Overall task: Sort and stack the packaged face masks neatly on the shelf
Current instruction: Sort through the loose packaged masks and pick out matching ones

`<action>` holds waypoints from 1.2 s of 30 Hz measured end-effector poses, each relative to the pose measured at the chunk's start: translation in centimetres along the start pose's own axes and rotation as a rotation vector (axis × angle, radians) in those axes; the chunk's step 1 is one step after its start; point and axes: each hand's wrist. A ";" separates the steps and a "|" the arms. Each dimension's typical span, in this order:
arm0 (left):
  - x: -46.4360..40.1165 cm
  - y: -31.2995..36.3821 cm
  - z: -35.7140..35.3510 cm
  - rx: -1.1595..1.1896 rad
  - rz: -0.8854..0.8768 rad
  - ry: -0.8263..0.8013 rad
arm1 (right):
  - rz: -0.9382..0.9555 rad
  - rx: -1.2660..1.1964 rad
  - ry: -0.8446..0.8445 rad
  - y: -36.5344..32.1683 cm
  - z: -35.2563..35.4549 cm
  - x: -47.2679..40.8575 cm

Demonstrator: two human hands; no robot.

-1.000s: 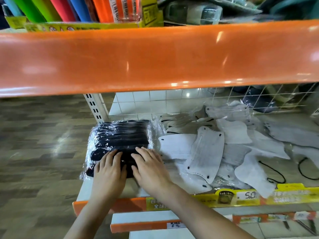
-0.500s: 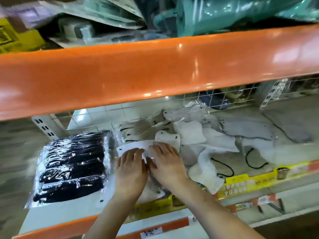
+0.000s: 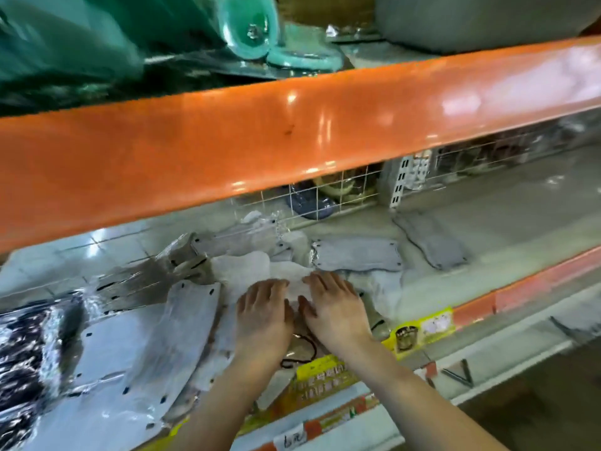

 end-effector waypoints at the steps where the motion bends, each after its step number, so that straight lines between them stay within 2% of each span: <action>1: -0.5 1.1 -0.5 0.005 -0.006 -0.026 | -0.014 0.001 0.015 1.2 0.3 0.0; 7: -3.0 6.1 -3.8 0.007 -0.045 -0.094 | -0.052 -0.006 0.030 7.4 1.8 -0.4; 12: -4.4 9.1 -6.0 0.020 0.039 -0.179 | -0.103 -0.028 -0.074 11.7 2.2 -1.8; 16: -5.2 9.9 -7.0 0.063 0.148 -0.185 | -0.121 -0.053 -0.213 13.8 2.8 -3.4; 27: -4.7 9.7 -7.8 0.048 0.235 -0.189 | -0.083 0.045 -0.311 14.1 1.1 -2.7; 33: -4.8 9.6 -7.9 0.050 0.248 -0.159 | -0.110 0.044 -0.253 14.0 1.5 -3.0; 36: -4.9 9.3 -7.7 0.095 0.240 -0.157 | -0.090 0.105 -0.275 13.6 1.9 -3.0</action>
Point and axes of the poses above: each hand's wrist, its own x-axis away from the middle knuckle, its own z-axis out of the back of the hand, y = z × x
